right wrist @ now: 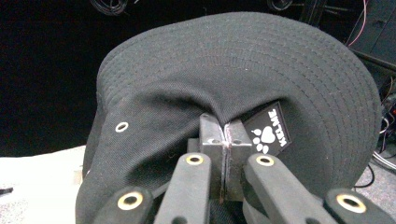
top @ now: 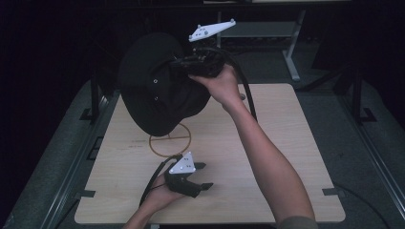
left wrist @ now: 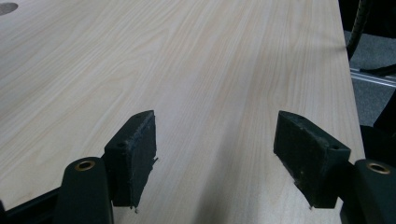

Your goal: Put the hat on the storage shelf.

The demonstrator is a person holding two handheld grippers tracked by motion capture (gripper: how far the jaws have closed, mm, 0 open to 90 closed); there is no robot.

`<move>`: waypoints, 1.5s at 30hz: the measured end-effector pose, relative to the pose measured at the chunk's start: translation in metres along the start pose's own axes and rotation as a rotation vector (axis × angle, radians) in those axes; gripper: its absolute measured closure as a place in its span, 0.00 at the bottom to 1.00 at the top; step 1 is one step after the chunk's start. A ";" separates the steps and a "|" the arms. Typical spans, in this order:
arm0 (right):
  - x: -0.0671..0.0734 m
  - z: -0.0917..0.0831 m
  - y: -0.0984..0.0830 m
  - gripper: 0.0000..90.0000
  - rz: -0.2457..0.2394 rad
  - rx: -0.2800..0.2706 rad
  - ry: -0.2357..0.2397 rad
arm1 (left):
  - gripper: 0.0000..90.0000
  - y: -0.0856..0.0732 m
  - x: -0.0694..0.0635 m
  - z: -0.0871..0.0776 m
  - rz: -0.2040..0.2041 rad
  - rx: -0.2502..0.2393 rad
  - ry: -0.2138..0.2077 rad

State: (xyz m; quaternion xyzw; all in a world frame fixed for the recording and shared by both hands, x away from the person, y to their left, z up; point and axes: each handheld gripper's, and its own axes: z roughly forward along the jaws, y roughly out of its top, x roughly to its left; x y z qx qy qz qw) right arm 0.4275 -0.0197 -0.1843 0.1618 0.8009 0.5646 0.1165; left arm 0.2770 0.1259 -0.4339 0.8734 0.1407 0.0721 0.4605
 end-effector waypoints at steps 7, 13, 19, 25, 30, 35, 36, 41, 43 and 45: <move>-0.002 0.021 0.008 0.99 0.004 0.023 0.003 | 0.33 0.000 0.000 0.000 -0.010 -0.002 -0.001; -0.001 0.039 0.013 0.99 0.003 0.067 0.005 | 0.33 0.001 0.002 -0.002 -0.011 -0.017 -0.002; -0.001 0.056 0.017 0.98 0.005 0.111 0.007 | 0.33 0.001 0.001 -0.002 -0.008 -0.007 -0.006; -0.002 0.073 0.017 0.97 0.008 0.166 0.010 | 0.32 0.004 0.000 -0.003 -0.015 -0.034 -0.027; -0.003 0.084 0.018 0.97 0.009 0.199 0.005 | 0.32 0.004 -0.001 -0.002 -0.012 -0.036 -0.026; 0.002 0.101 0.019 0.93 -0.008 0.246 -0.003 | 0.32 0.005 -0.001 0.001 -0.003 -0.029 -0.028; 0.005 0.107 0.018 0.90 -0.010 0.272 -0.009 | 0.32 0.005 -0.001 0.002 0.007 -0.028 -0.030; 0.013 0.123 0.013 0.61 -0.023 0.336 0.007 | 0.32 0.005 -0.004 0.002 0.013 -0.019 -0.031; 0.014 0.121 0.012 0.56 -0.015 0.333 0.012 | 0.32 0.004 -0.003 0.001 0.016 -0.012 -0.028; 0.011 0.116 0.010 0.53 0.013 0.312 0.038 | 0.32 0.004 -0.002 0.000 0.023 -0.010 -0.027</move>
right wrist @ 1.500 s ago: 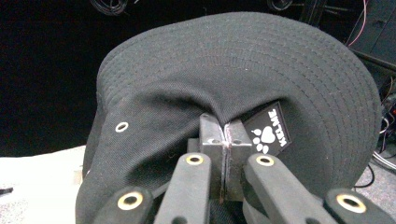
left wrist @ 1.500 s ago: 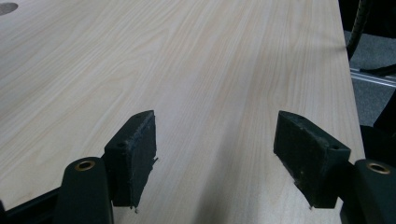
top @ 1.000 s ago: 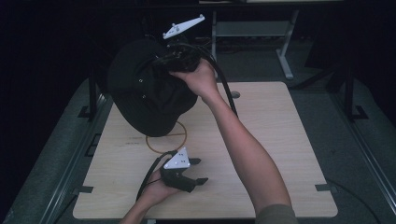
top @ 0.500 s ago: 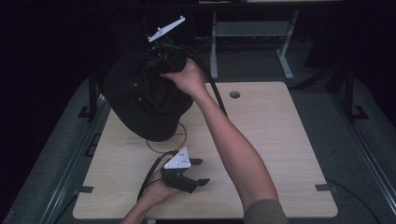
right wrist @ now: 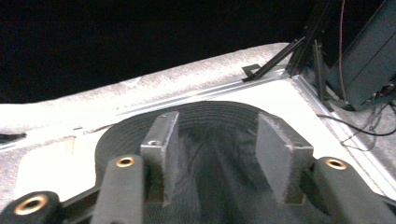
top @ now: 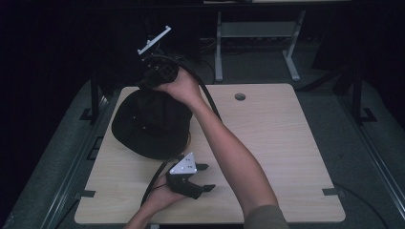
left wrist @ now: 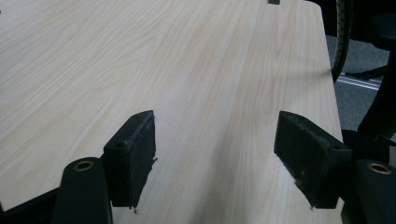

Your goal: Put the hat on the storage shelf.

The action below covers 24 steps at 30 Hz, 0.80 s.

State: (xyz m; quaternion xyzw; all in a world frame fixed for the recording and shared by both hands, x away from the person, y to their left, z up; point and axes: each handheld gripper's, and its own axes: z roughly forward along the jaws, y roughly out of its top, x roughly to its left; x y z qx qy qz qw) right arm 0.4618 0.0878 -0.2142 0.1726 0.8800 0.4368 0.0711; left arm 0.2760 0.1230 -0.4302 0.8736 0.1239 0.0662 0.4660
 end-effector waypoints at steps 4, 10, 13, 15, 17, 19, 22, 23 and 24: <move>-0.005 -0.009 -0.009 0.50 0.022 -0.024 0.010 | 0.32 0.000 0.000 0.000 -0.016 0.002 0.001; -0.013 -0.019 -0.025 0.45 0.062 -0.050 0.028 | 0.32 -0.001 0.000 0.000 -0.031 -0.005 0.005; -0.016 -0.025 -0.032 0.42 0.074 -0.071 0.039 | 0.32 -0.003 0.001 0.000 -0.039 0.001 0.005; -0.018 -0.030 -0.038 0.41 0.073 -0.088 0.036 | 0.31 -0.003 0.001 0.000 -0.040 0.000 0.007; -0.020 -0.034 -0.043 0.40 0.082 -0.095 0.037 | 0.31 -0.003 0.001 0.000 -0.037 0.002 0.008; -0.022 -0.039 -0.047 0.40 0.086 -0.096 0.028 | 0.31 -0.003 0.001 0.000 -0.042 0.003 0.007; -0.027 -0.049 -0.056 0.38 0.099 -0.113 0.023 | 0.31 -0.004 0.001 0.002 -0.052 -0.007 0.011; -0.027 -0.049 -0.056 0.38 0.099 -0.113 0.023 | 0.31 -0.004 0.002 0.002 -0.052 -0.005 0.011; -0.027 -0.052 -0.058 0.38 0.106 -0.118 0.021 | 0.30 -0.005 0.002 0.001 -0.054 -0.002 0.012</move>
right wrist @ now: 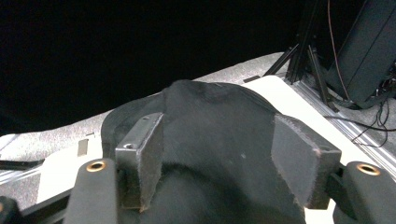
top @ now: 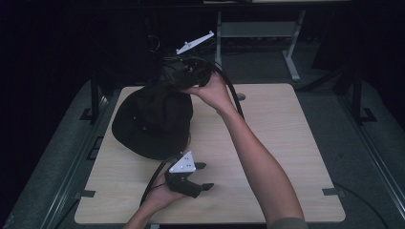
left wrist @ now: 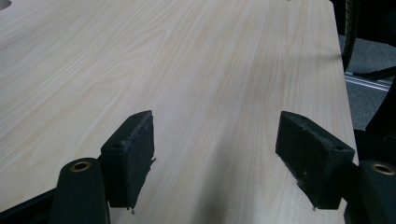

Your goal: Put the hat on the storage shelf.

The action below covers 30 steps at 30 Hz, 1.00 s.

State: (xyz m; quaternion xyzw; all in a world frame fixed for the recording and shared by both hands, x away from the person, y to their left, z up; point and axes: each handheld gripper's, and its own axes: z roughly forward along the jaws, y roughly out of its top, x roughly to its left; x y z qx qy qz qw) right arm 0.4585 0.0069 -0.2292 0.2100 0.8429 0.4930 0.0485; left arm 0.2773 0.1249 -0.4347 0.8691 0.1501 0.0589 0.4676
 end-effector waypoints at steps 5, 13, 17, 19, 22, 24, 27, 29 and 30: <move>-0.004 -0.014 -0.014 0.37 0.035 -0.029 0.006 | 0.30 -0.001 0.001 -0.001 -0.015 -0.009 0.000; -0.010 -0.028 -0.034 0.35 0.070 -0.043 -0.002 | 0.30 -0.001 0.002 -0.003 -0.018 -0.008 0.004; -0.014 -0.034 -0.040 0.35 0.080 -0.047 -0.010 | 0.30 -0.002 0.003 -0.002 -0.027 -0.003 0.007; -0.016 -0.037 -0.044 0.35 0.084 -0.048 -0.015 | 0.30 -0.002 0.003 -0.003 -0.029 -0.006 0.009; -0.019 -0.042 -0.049 0.34 0.095 -0.048 -0.025 | 0.29 -0.003 0.003 -0.003 -0.036 -0.009 0.011; -0.020 -0.044 -0.053 0.34 0.103 -0.049 -0.030 | 0.29 -0.003 0.003 -0.003 -0.037 -0.009 0.013; -0.022 -0.048 -0.058 0.33 0.108 -0.052 -0.037 | 0.29 -0.003 0.003 -0.003 -0.036 -0.009 0.016; -0.023 -0.051 -0.061 0.33 0.113 -0.052 -0.038 | 0.29 -0.003 0.003 -0.003 -0.037 -0.007 0.016; -0.023 -0.052 -0.062 0.33 0.111 -0.053 -0.038 | 0.29 -0.003 0.004 -0.003 -0.036 -0.006 0.016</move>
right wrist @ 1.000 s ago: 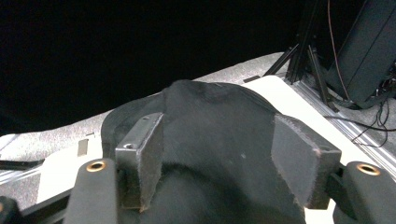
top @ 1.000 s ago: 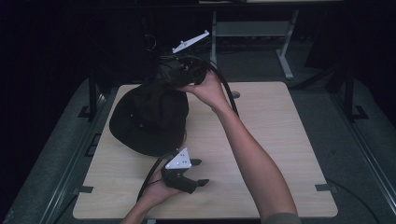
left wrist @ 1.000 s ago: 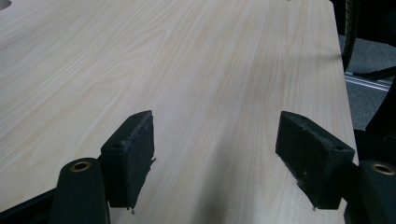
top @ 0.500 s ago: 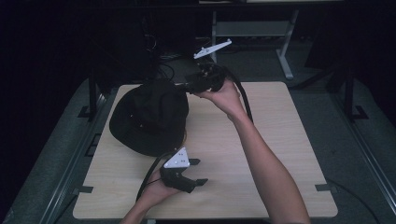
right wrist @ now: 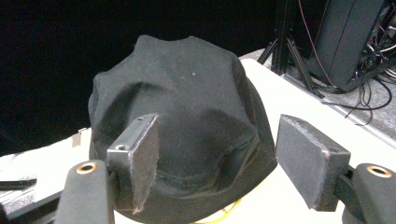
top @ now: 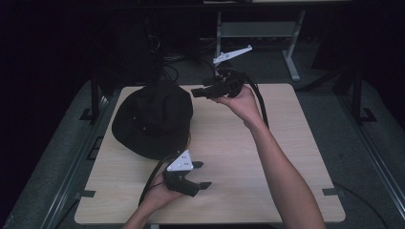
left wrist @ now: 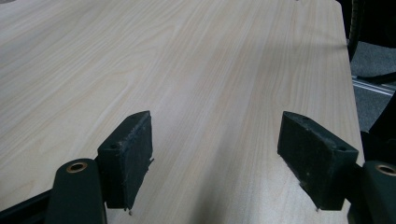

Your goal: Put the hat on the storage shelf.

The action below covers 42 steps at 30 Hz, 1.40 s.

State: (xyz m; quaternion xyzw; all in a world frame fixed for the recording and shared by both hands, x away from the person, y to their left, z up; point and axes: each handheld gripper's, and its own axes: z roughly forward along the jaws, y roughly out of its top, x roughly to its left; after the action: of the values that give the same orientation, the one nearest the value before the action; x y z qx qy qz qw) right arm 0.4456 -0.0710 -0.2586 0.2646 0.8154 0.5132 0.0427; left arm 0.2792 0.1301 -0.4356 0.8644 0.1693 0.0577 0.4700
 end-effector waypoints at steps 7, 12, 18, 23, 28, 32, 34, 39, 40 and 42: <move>0.000 -0.005 -0.004 0.29 0.003 0.005 -0.005 | 0.28 0.000 0.001 0.000 0.004 0.004 0.005; 0.001 -0.011 -0.007 0.29 -0.004 0.010 -0.020 | 0.28 0.000 0.000 -0.001 0.001 -0.002 0.010; -0.002 -0.017 -0.016 0.27 0.007 0.015 -0.033 | 0.26 0.000 0.000 0.001 0.009 0.014 0.008; -0.005 -0.024 -0.022 0.27 0.009 0.016 -0.038 | 0.26 -0.001 0.001 0.002 0.006 0.014 0.008; -0.008 -0.032 -0.032 0.27 0.022 0.010 -0.033 | 0.26 0.000 0.000 0.001 0.004 0.009 0.010; -0.008 -0.035 -0.038 0.27 0.028 0.018 -0.034 | 0.26 0.000 0.000 0.001 0.006 0.007 0.012; -0.008 -0.037 -0.042 0.27 0.032 0.017 -0.033 | 0.26 0.000 0.000 0.001 0.003 0.006 0.012; -0.010 -0.042 -0.051 0.26 0.034 0.013 -0.040 | 0.26 0.000 0.000 0.000 0.000 0.007 0.017; -0.010 -0.043 -0.052 0.26 0.037 0.012 -0.036 | 0.26 0.000 0.001 0.000 0.004 0.007 0.018; -0.010 -0.045 -0.055 0.25 0.036 0.010 -0.038 | 0.26 -0.001 0.001 -0.001 -0.002 0.003 0.020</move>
State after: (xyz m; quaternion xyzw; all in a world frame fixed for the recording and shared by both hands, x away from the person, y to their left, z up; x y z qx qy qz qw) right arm 0.4175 -0.1313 -0.2871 0.2893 0.8120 0.5046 0.0476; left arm 0.2797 0.1312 -0.4358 0.8642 0.1751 0.0654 0.4671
